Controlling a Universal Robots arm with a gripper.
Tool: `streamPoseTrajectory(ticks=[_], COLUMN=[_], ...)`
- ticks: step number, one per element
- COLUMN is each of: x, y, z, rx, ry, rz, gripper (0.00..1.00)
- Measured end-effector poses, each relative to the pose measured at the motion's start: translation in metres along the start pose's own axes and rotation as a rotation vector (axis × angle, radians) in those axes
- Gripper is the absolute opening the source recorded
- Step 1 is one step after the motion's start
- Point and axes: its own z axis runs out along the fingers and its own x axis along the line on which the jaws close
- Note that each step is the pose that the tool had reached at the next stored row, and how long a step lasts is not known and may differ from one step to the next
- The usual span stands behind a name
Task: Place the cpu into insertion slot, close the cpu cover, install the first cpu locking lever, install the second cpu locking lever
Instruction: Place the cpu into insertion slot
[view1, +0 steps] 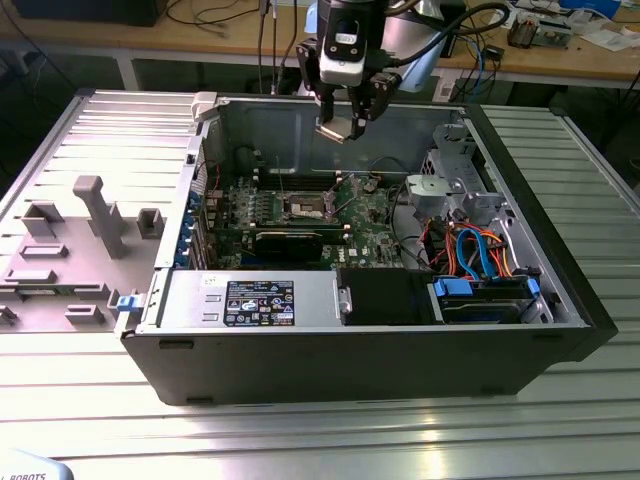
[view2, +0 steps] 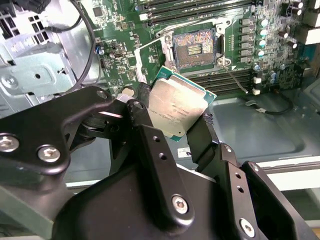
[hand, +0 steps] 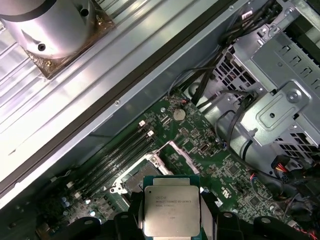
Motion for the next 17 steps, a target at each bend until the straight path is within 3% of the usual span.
streamPoseTrajectory(ticks=[17], x=[0.0070], y=[-0.0062], z=[-0.0004], rx=[-0.0003], ry=[-0.0015], rz=[0.017], gripper=[0.54])
